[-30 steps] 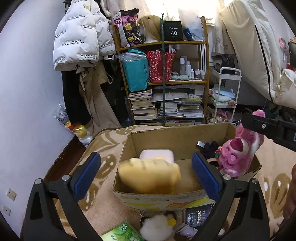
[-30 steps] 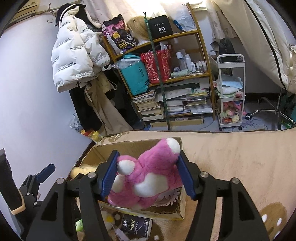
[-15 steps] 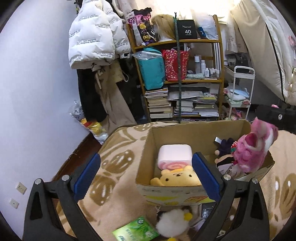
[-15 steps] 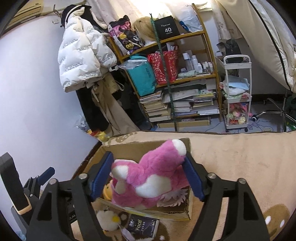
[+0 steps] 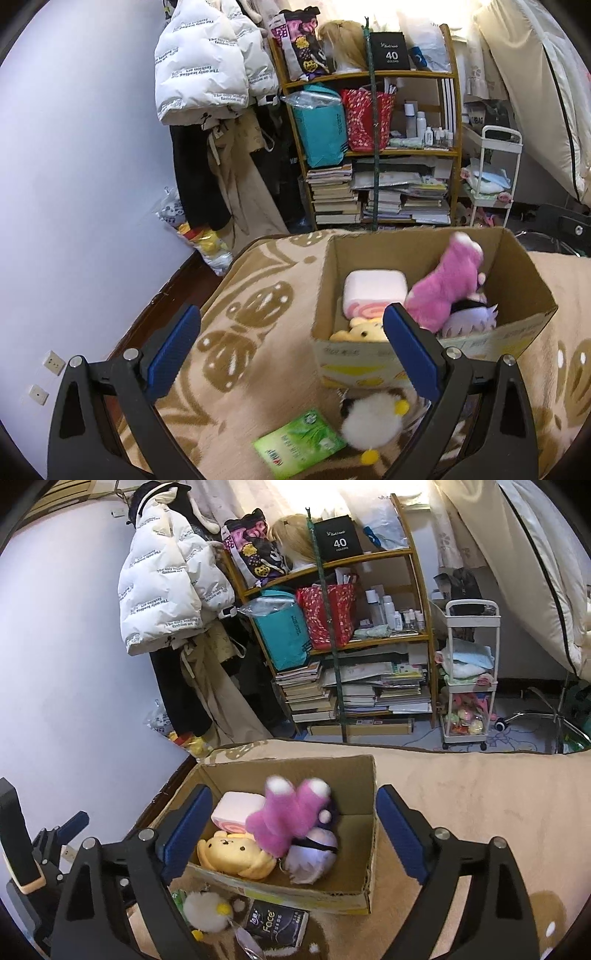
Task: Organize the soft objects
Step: 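Withdraw both tools and lower them toward the green tissue pack and clear bag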
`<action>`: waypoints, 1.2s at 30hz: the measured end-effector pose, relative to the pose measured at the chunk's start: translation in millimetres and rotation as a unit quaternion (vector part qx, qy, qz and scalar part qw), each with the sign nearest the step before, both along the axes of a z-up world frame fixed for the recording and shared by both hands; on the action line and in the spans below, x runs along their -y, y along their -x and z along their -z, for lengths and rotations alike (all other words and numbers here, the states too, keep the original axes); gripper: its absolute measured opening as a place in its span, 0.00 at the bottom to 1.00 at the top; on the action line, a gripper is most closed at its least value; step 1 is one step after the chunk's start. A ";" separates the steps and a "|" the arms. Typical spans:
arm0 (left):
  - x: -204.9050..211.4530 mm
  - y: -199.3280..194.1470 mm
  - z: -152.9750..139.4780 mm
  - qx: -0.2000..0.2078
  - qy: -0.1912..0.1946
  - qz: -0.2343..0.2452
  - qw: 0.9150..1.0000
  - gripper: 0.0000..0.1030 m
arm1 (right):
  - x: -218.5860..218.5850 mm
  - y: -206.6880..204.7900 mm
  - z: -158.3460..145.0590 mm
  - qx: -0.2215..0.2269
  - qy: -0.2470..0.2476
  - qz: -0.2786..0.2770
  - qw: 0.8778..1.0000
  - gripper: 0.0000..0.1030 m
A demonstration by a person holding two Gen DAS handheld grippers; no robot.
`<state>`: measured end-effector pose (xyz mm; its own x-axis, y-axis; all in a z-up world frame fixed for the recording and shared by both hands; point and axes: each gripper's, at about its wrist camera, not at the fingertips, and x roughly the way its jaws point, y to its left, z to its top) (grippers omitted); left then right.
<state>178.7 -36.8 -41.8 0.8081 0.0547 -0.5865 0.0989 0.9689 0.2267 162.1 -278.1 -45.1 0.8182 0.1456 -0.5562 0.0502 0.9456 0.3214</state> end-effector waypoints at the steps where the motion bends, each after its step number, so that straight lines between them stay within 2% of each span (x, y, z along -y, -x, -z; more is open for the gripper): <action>1: -3.0 1.5 -0.6 -0.003 -0.001 -0.002 1.000 0.95 | -0.7 1.8 0.3 -0.002 0.002 -0.001 1.000 0.97; 8: -24.7 9.8 -1.5 -0.044 0.010 -0.020 0.999 0.95 | -12.7 17.3 2.2 -0.031 0.012 -0.006 0.999 0.98; 15: -36.7 18.3 4.2 -0.076 0.007 -0.029 0.997 0.95 | -33.8 35.0 6.4 -0.046 0.045 -0.021 0.998 0.99; 26: -56.5 23.4 16.6 -0.133 0.017 -0.059 0.989 0.95 | -61.7 53.0 21.5 -0.080 0.074 -0.033 0.993 0.99; 30: -60.4 24.2 22.5 -0.145 0.013 -0.066 0.987 0.95 | -71.6 54.0 26.8 -0.083 0.102 -0.036 0.991 0.99; 36: -59.6 16.8 35.3 -0.156 0.010 -0.075 0.985 0.95 | -81.5 48.0 38.7 -0.097 0.117 -0.037 0.988 0.98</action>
